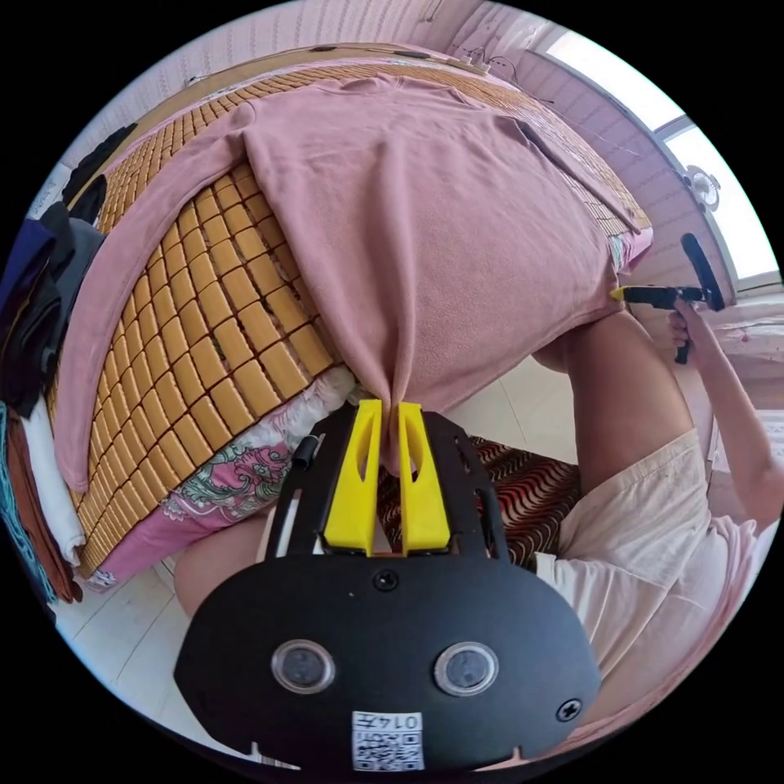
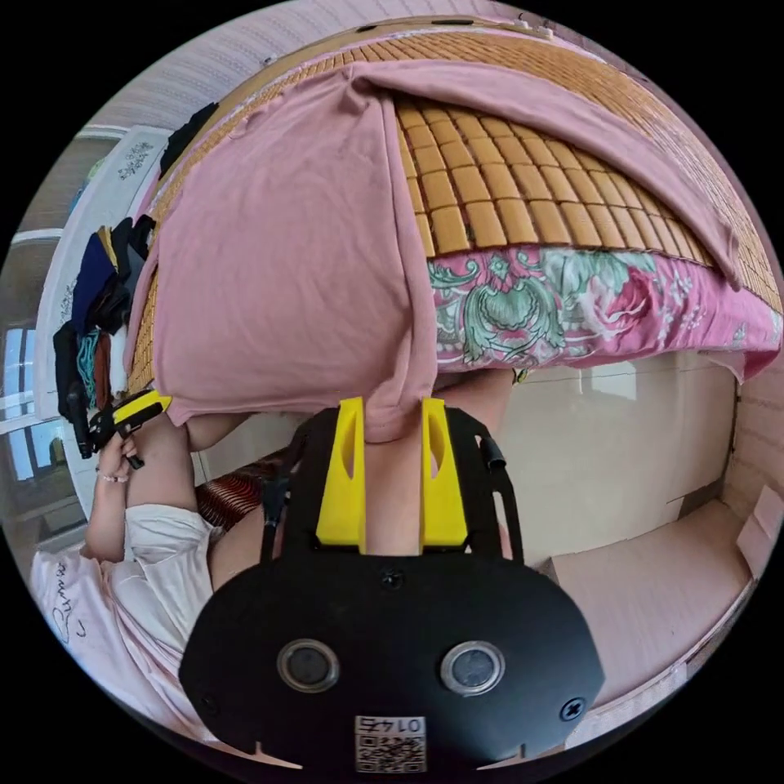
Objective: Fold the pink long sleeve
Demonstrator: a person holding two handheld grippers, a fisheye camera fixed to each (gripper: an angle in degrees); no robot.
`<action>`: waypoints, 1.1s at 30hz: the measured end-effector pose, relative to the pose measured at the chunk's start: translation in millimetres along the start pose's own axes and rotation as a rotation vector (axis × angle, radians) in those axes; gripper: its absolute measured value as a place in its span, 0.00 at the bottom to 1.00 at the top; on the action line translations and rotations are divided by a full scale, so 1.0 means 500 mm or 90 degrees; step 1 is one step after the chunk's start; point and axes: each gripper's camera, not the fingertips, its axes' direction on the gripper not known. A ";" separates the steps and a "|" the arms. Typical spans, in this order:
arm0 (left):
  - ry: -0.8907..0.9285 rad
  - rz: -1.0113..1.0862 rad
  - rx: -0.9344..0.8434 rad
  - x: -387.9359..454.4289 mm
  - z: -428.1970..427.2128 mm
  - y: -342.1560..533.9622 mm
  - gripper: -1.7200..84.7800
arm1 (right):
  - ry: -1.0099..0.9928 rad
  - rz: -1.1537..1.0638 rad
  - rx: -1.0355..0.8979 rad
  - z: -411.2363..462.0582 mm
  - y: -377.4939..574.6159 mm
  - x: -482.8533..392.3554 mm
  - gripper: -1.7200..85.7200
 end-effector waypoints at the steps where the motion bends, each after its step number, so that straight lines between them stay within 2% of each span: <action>1: 0.006 0.007 0.003 -0.006 -0.012 0.005 0.06 | 0.012 0.002 -0.002 -0.003 -0.005 -0.010 0.08; 7: 0.094 0.035 0.092 -0.058 -0.165 0.053 0.06 | 0.014 -0.062 0.121 -0.170 0.054 -0.095 0.05; 13: 0.154 0.011 0.071 -0.126 -0.173 0.065 0.08 | -0.068 0.040 0.102 -0.182 0.070 -0.055 0.05; 18: 0.134 -0.045 0.069 -0.183 -0.180 0.121 0.08 | 0.046 0.078 0.055 -0.163 0.049 -0.091 0.06; 21: 0.114 -0.132 0.130 -0.265 -0.226 0.188 0.08 | 0.090 0.044 0.053 -0.173 0.022 -0.154 0.07; 24: 0.044 -0.268 0.241 -0.369 -0.285 0.268 0.09 | 0.136 -0.011 0.085 -0.200 -0.017 -0.250 0.08; 29: -0.061 -0.526 0.429 -0.529 -0.341 0.398 0.10 | 0.087 -0.153 0.127 -0.224 -0.124 -0.485 0.08; 33: -0.065 -0.627 0.482 -0.595 -0.338 0.454 0.12 | 0.066 -0.268 0.107 -0.204 -0.205 -0.693 0.08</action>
